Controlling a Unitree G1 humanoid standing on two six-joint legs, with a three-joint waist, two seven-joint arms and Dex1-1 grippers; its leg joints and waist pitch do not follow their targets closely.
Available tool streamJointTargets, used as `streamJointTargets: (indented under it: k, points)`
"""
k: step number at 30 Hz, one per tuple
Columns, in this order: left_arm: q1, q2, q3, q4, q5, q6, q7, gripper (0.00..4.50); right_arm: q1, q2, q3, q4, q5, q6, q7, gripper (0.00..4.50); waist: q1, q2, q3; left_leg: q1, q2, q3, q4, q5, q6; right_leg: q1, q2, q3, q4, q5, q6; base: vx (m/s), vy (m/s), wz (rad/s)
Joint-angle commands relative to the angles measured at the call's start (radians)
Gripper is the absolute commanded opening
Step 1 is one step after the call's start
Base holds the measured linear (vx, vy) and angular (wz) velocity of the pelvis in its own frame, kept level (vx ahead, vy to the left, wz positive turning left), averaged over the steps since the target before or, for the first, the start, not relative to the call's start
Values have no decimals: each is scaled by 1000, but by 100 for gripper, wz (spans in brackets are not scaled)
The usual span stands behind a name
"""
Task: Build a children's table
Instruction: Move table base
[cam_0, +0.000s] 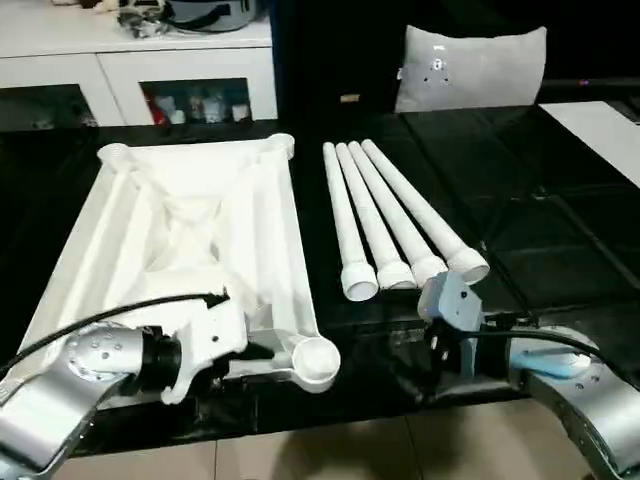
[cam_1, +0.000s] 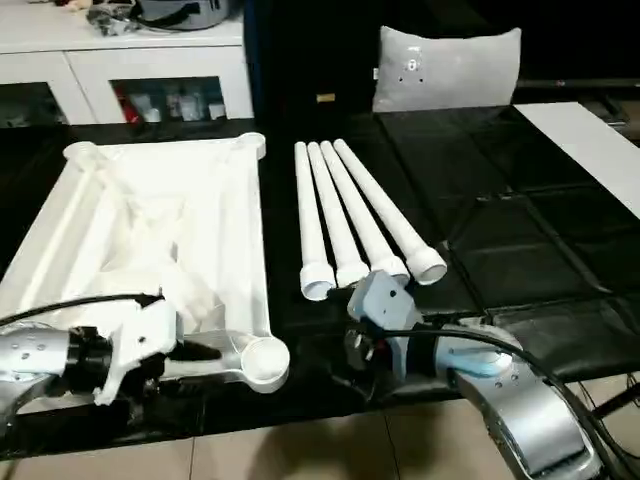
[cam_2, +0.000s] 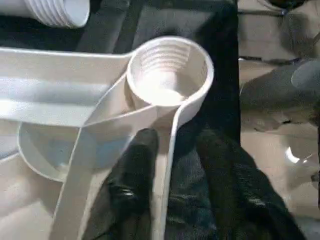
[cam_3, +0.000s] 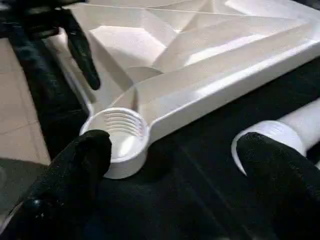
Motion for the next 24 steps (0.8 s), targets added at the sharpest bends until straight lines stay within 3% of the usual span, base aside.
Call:
streamJointTargets:
  k: [1,5,6,11,17,21,24]
  points:
    - [-12,5,-14,20,39,-19,6,142,14,-11,7,-14,-6,6,6,450,2,13,-37,-11,72,-16,-95,-90,41,43,-84,55,-72,-82,-249,0,0,0]
    - [-29,0,-35,58,79,-45,24,116,15,-11,10,-21,-6,15,1,450,1,12,-37,-10,72,-17,-97,-112,36,42,-83,56,-76,-109,-241,0,0,0]
    - [-32,2,-40,62,86,-49,23,92,16,-11,11,-22,-6,16,0,450,2,12,-38,-11,73,-17,-97,-107,35,43,-85,56,-75,-102,-243,0,0,0]
    - [-37,17,-61,97,143,-83,29,54,21,-11,18,-26,-9,16,-7,450,1,13,-38,-12,74,-18,-97,-96,38,44,-85,56,-73,-77,-246,0,0,0]
    - [-54,1,-59,140,164,-91,48,10,21,-6,17,-28,-8,17,-11,450,1,11,-35,-10,75,-15,-100,-140,28,40,-85,57,-79,-140,-241,0,0,0]
    - [-96,-64,-24,191,138,-81,91,2,11,12,9,-21,-1,30,-30,450,-1,9,-38,-12,74,-14,-99,-116,23,42,-86,56,-76,-126,-239,0,0,0]
    - [-132,-86,-23,229,130,-99,83,2,-9,30,12,-4,-12,32,-49,450,-5,8,-44,-15,71,-14,-93,-58,29,47,-86,56,-70,-44,-248,0,0,0]
